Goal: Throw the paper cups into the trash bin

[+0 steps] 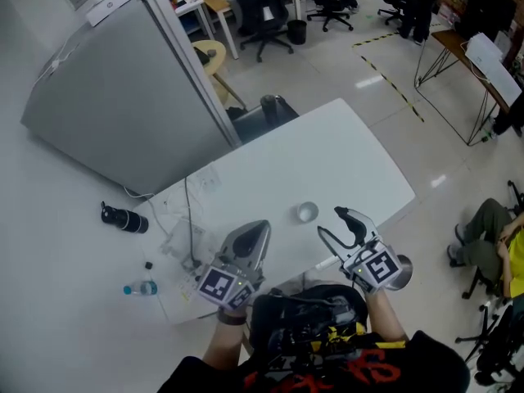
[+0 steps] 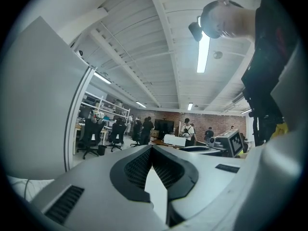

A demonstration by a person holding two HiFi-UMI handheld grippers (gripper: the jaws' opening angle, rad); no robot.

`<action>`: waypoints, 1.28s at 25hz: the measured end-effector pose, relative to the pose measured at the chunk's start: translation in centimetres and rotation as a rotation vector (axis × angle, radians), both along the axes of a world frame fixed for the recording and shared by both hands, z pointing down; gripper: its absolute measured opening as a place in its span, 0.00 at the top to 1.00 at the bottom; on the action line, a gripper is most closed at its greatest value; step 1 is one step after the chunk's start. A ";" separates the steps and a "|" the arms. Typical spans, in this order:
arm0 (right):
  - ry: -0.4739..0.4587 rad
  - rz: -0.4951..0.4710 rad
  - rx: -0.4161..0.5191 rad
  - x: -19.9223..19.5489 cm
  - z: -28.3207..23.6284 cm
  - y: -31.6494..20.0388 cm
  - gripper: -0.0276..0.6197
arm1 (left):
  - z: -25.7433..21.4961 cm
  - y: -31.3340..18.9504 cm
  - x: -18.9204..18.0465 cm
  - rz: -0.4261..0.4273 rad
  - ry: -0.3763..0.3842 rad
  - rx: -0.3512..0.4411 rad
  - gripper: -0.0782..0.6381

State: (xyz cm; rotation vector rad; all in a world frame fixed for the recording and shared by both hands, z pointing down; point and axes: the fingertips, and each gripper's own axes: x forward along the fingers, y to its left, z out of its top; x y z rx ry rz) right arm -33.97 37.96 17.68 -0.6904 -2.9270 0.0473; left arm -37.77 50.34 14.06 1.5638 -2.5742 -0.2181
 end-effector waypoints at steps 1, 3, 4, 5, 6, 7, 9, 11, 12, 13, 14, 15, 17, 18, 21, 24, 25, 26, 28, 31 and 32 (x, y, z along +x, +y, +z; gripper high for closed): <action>0.021 0.009 0.016 -0.2 1.1 -0.2 0.59 | 0.2 0.1 0.0 0.001 0.007 -0.007 0.89; 0.070 0.023 0.059 -0.5 3.9 -0.4 0.59 | 0.4 0.2 0.1 0.000 0.017 -0.017 0.89; 0.098 0.026 0.076 -0.5 5.4 -0.4 0.59 | 0.5 0.2 0.1 0.000 0.018 -0.018 0.89; 0.127 0.030 0.086 -0.5 6.8 -0.3 0.56 | 0.5 0.3 0.2 0.002 0.013 -0.017 0.89; 0.152 0.036 0.086 -0.5 8.1 -0.2 0.52 | 0.6 0.4 0.2 0.005 0.006 -0.020 0.89; 0.174 0.045 0.083 -0.6 9.3 0.0 0.51 | 0.7 0.5 0.3 0.010 0.003 -0.026 0.89; 0.214 0.058 0.099 -0.6 12.0 0.0 0.47 | 0.9 0.7 0.3 0.011 0.008 -0.036 0.89; 0.250 0.071 0.129 -0.8 14.8 -0.4 0.47 | 0.8 0.9 0.0 -0.003 0.008 -0.029 0.89; 0.266 0.078 0.142 -0.9 16.1 -0.6 0.47 | 0.5 1.0 -0.1 -0.011 0.001 -0.021 0.89; 0.285 0.079 0.152 -1.1 17.5 -0.7 0.47 | 0.3 1.1 -0.2 -0.017 -0.007 -0.017 0.89; 0.306 0.073 0.156 -1.2 18.9 -0.8 0.43 | 0.1 1.3 -0.2 -0.018 -0.011 -0.020 0.89; 0.331 0.061 0.153 -1.3 20.3 -0.7 0.41 | 0.0 1.5 -0.2 -0.022 -0.014 -0.024 0.89; 0.382 0.038 0.148 -1.4 23.0 -0.6 0.36 | -0.2 1.9 -0.3 -0.040 -0.018 -0.024 0.89; 0.403 0.029 0.159 -1.5 24.3 -0.6 0.36 | -0.3 2.2 -0.3 -0.050 -0.019 -0.024 0.89; 0.460 0.000 0.211 -2.1 27.9 -0.6 0.36 | -0.4 2.8 -0.4 -0.066 -0.021 -0.026 0.89; 0.517 -0.040 0.264 -3.3 31.3 -0.3 0.36 | -0.1 3.3 -0.1 -0.069 -0.014 -0.031 0.89; 0.531 -0.039 0.280 -3.8 32.1 -0.3 0.36 | 0.0 3.5 0.0 -0.072 -0.014 -0.036 0.89; 0.542 -0.031 0.294 -4.4 32.7 -0.5 0.36 | 0.0 3.6 0.1 -0.074 -0.015 -0.040 0.89; 0.554 -0.004 0.309 -5.7 33.2 -0.9 0.36 | 0.1 3.9 0.2 -0.082 -0.018 -0.043 0.89; 0.563 0.010 0.303 -7.4 33.4 -1.0 0.35 | 0.0 4.3 0.2 -0.103 -0.015 -0.041 0.89; 0.567 0.004 0.302 -7.9 33.6 -0.9 0.35 | 0.0 4.3 0.2 -0.109 -0.012 -0.040 0.89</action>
